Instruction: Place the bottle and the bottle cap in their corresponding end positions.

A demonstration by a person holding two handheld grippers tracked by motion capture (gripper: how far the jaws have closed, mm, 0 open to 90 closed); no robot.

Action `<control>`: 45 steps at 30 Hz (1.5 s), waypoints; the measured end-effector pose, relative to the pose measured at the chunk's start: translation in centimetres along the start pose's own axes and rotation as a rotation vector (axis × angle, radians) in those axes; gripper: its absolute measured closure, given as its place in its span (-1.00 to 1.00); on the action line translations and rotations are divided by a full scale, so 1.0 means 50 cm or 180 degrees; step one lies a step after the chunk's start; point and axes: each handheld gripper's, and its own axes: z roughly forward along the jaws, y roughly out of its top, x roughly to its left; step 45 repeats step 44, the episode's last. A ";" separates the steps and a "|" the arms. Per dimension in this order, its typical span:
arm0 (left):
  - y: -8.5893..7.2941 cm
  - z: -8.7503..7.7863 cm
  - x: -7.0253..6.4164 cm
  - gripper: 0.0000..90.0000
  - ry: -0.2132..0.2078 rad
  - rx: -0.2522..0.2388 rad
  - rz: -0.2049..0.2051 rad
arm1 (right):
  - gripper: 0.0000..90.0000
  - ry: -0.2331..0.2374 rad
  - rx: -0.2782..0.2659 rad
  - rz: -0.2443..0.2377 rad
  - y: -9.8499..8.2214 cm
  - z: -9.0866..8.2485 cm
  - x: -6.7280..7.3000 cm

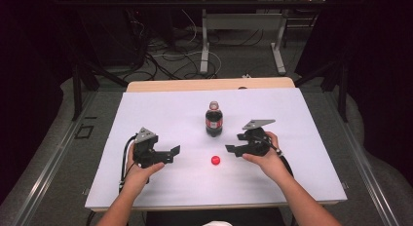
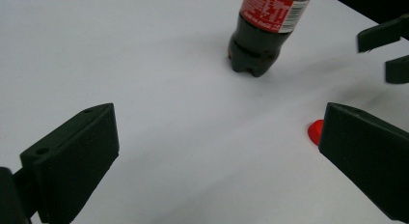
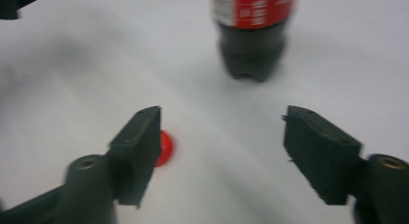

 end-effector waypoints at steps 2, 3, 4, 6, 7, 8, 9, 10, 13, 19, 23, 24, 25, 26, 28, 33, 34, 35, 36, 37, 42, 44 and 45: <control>-0.003 -0.006 0.009 -0.98 0.0045 0.0003 -0.0029 | -0.57 -0.0146 -0.0119 0.0129 -0.011 -0.021 -0.018; -0.005 -0.010 0.015 -0.98 0.0070 0.0006 -0.0060 | -0.60 -0.0195 -0.0199 0.0203 -0.018 -0.032 -0.029; -0.007 -0.011 0.018 -0.98 0.0093 0.0002 -0.0084 | -0.62 -0.0254 -0.0258 0.0255 -0.024 -0.039 -0.037; -0.007 -0.013 0.022 -0.98 0.0138 -0.0012 -0.0097 | -0.64 -0.0426 -0.0307 0.0282 -0.037 -0.053 -0.058; -0.007 -0.013 0.022 -0.98 0.0138 -0.0012 -0.0097 | -0.65 -0.0493 -0.0327 0.0309 -0.044 -0.058 -0.068; -0.007 -0.015 0.026 -0.98 0.0163 -0.0024 -0.0106 | -0.65 -0.0533 -0.0319 0.0374 -0.051 -0.064 -0.078; -0.007 -0.016 0.028 -0.98 0.0177 -0.0025 -0.0114 | -0.66 -0.0572 -0.0339 0.0413 -0.058 -0.070 -0.088; -0.008 -0.016 0.030 -0.98 0.0188 -0.0044 -0.0125 | -0.66 -0.0630 -0.0350 0.0449 -0.065 -0.074 -0.097; -0.010 -0.016 0.042 -0.98 0.0193 -0.0038 -0.0193 | -0.66 -0.0773 -0.0328 0.0587 -0.083 -0.088 -0.120; -0.018 -0.017 0.059 -0.98 0.0256 -0.0044 -0.0287 | -0.74 -0.1018 -0.0299 0.0616 -0.113 -0.107 -0.144; -0.022 -0.017 0.065 -0.98 0.0275 -0.0040 -0.0330 | -0.82 -0.1066 -0.0264 0.0710 -0.130 -0.111 -0.154; -0.024 -0.017 0.070 -0.98 0.0290 -0.0019 -0.0353 | -0.84 -0.1081 -0.0260 0.0736 -0.133 -0.112 -0.157; -0.024 -0.017 0.070 -0.98 0.0290 -0.0019 -0.0353 | -0.86 -0.1092 -0.0254 0.0752 -0.136 -0.113 -0.159; -0.025 -0.016 0.071 -0.98 0.0308 -0.0021 -0.0362 | -0.88 -0.1109 -0.0254 0.0756 -0.137 -0.114 -0.162; -0.028 -0.016 0.077 -0.98 0.0331 -0.0017 -0.0386 | -0.89 -0.1094 -0.0285 0.0779 -0.139 -0.116 -0.165; -0.034 -0.015 0.090 -0.98 0.0428 -0.0039 -0.0420 | -0.90 -0.1143 -0.0258 0.0839 -0.144 -0.114 -0.168; -0.035 -0.016 0.092 -0.98 0.0441 -0.0030 -0.0442 | -0.91 -0.1151 -0.0257 0.0834 -0.146 -0.114 -0.170; -0.035 -0.016 0.092 -0.98 0.0441 -0.0030 -0.0442 | -0.92 -0.1162 -0.0261 0.0819 -0.147 -0.114 -0.172; -0.037 -0.018 0.097 -0.98 0.0415 -0.0037 -0.0532 | -0.93 -0.1170 -0.0265 0.0822 -0.147 -0.113 -0.173; -0.037 -0.018 0.097 -0.98 0.0415 -0.0037 -0.0532 | -0.93 -0.1170 -0.0265 0.0822 -0.147 -0.113 -0.173; -0.038 -0.018 0.103 -0.98 0.0466 -0.0059 -0.0530 | -0.97 -0.1206 -0.0255 0.0843 -0.150 -0.113 -0.175; -0.037 -0.020 0.104 -0.98 0.0447 -0.0022 -0.0531 | -0.99 -0.1219 -0.0256 0.0851 -0.150 -0.113 -0.175; -0.037 -0.020 0.104 -0.98 0.0447 -0.0022 -0.0531 | -0.99 -0.1219 -0.0256 0.0851 -0.150 -0.113 -0.175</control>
